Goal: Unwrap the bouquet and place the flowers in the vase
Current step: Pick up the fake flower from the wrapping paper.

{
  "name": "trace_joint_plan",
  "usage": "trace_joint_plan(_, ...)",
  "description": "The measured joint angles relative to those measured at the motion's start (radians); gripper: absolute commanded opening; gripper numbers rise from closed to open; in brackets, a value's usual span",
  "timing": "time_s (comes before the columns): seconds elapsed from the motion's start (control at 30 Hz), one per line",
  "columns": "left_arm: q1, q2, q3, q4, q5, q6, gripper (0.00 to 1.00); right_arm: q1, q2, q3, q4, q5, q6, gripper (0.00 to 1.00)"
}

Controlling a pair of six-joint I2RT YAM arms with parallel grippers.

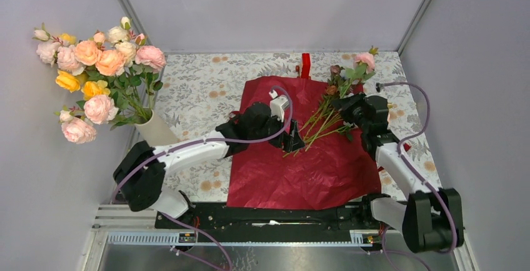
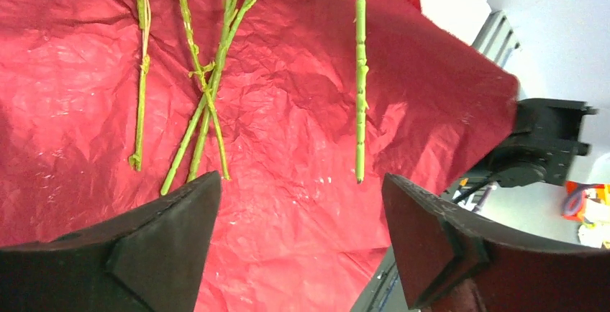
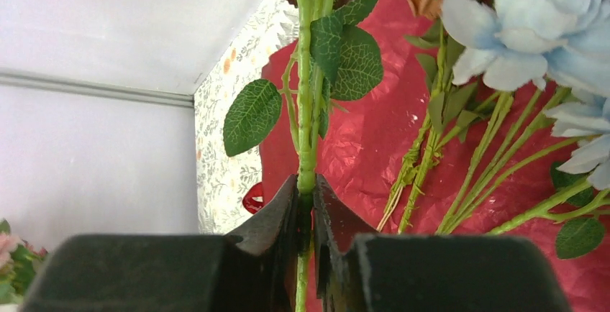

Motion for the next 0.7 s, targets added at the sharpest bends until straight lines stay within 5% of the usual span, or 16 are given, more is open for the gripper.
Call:
trace_joint_plan(0.4, 0.090, -0.388, -0.029, -0.078, -0.050, -0.010, 0.98, 0.012, -0.273, 0.037, -0.089, -0.150, -0.304, 0.00)
trace_joint_plan(0.7, 0.095, -0.518, -0.050, 0.021, 0.046, -0.130, 0.97, 0.354, -0.349, 0.049, -0.078, -0.190, -0.393, 0.00)
